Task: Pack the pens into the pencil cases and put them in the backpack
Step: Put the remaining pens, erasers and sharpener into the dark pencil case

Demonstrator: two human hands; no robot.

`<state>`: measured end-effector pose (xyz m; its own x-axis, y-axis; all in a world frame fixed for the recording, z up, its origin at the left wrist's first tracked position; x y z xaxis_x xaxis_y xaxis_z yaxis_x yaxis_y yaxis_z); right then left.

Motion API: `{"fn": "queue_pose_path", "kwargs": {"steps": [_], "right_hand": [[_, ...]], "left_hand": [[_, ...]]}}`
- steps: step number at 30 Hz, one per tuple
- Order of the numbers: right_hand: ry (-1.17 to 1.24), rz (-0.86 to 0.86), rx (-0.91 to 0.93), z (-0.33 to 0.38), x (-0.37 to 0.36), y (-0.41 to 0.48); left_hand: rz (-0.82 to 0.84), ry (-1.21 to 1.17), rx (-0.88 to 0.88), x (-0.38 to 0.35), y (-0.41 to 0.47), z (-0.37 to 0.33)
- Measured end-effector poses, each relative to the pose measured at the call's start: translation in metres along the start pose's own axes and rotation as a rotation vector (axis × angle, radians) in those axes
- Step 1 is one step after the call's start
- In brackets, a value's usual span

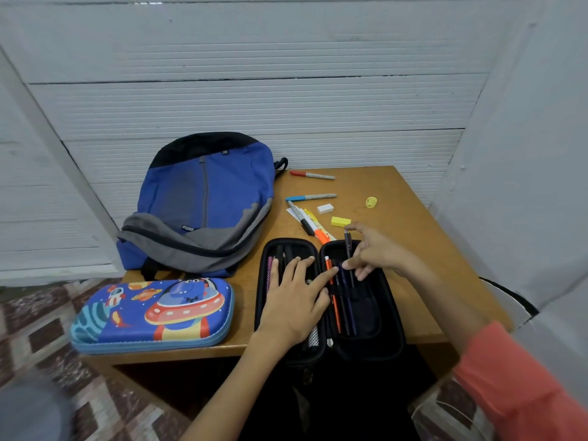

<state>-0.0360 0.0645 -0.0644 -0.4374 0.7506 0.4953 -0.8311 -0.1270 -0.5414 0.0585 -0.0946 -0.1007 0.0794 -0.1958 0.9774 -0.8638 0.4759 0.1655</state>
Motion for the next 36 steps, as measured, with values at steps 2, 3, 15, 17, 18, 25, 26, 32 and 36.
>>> {"fn": "queue_pose_path", "kwargs": {"steps": [2,3,15,17,18,25,26,32,36], "right_hand": [[-0.020,0.003,0.000,-0.001,-0.001,0.000],[-0.026,0.000,0.000,-0.002,-0.001,0.001],[-0.029,-0.066,0.061,-0.009,-0.002,0.007],[-0.043,-0.059,0.049,-0.010,-0.002,0.009],[-0.051,-0.057,0.041,-0.009,-0.001,0.009],[-0.239,-0.353,0.036,0.011,-0.003,0.024],[-0.268,-0.456,0.066,0.017,-0.002,0.027],[-0.421,-0.656,0.204,0.056,-0.021,0.040],[-0.478,-0.722,0.173,0.060,-0.030,0.056]], "left_hand": [[0.002,-0.001,0.000,0.000,0.000,0.000],[0.005,-0.003,0.001,0.000,0.000,0.000],[0.009,0.002,0.004,0.000,0.000,0.000],[0.010,0.001,0.005,0.000,0.000,0.000],[0.004,-0.003,0.004,0.000,0.000,0.000],[-0.027,-0.004,0.001,0.000,-0.001,0.000],[-0.033,-0.009,0.003,0.000,0.000,0.000],[-0.073,-0.011,-0.005,0.000,0.000,0.000],[-0.088,-0.009,-0.014,-0.001,0.000,-0.001]]}}
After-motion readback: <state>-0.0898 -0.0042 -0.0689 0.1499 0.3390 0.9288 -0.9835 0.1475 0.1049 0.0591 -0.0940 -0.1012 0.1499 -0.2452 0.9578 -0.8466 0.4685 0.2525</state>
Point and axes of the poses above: each hand's wrist, its own y-axis towards the middle knuckle, its own x-axis out of the back of the hand, z = x × y, the point moved 4 cm from there along y, towards the middle knuckle, and after that the axes turned 14 degrees about -x, right-handed, at the moved point
